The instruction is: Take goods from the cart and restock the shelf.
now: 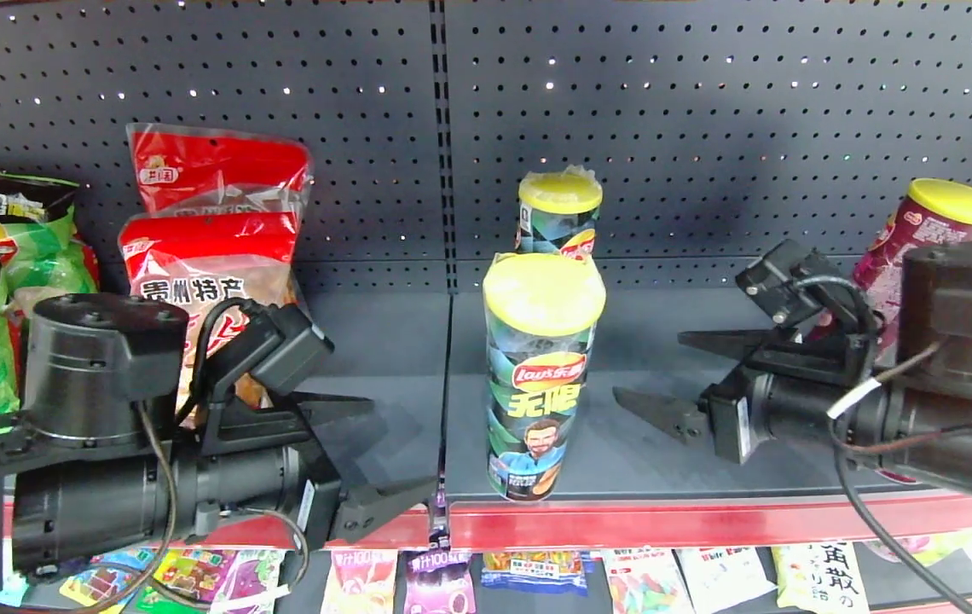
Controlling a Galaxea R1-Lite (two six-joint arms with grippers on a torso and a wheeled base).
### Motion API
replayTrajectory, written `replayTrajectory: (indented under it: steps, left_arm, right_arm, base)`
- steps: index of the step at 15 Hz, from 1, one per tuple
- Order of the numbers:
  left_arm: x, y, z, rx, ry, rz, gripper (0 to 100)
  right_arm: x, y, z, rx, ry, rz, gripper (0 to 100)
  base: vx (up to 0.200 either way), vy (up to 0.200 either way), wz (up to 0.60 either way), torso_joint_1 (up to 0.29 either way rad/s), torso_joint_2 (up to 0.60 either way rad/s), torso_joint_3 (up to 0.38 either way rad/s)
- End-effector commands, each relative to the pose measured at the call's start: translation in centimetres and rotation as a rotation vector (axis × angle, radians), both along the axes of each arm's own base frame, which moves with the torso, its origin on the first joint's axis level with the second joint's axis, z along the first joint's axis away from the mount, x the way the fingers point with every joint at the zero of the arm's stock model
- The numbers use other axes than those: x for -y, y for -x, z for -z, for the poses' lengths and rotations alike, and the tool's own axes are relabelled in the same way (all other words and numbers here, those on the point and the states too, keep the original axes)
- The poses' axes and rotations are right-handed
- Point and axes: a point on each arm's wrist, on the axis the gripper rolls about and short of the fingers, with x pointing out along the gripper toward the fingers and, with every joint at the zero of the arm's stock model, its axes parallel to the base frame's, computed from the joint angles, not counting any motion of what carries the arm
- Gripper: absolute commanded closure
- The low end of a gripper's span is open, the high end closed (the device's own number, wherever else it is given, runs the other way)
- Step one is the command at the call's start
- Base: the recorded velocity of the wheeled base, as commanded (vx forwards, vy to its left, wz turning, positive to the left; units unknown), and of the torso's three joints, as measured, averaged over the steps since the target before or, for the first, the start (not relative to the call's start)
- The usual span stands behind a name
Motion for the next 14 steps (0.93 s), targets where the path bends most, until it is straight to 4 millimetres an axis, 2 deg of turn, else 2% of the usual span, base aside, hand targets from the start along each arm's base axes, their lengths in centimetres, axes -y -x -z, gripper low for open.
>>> replayTrajectory:
  steps: [1,6,14]
  left_arm:
    - [0.6,-0.9,1.2,-0.038,-0.03,0.003,0]
    - [1.3,-1.9,1.9,-0.039,-0.063,0.025,0]
    - [3.1,-3.2,2.2,-0.043,-0.069,0.054,0]
  right_arm:
    - [1.4,2.3,-1.0,0.048,-0.028,-0.002,0]
    - [2.3,3.7,-1.9,0.09,-0.054,-0.001,0]
    - [2.6,4.0,-2.3,0.11,-0.066,0.002,0]
  base:
    - [0.0,0.0,0.0,0.0,0.0,0.0]
    - [0.0,0.0,0.0,0.0,0.0,0.0]
    - [0.0,0.0,0.0,0.0,0.0,0.0]
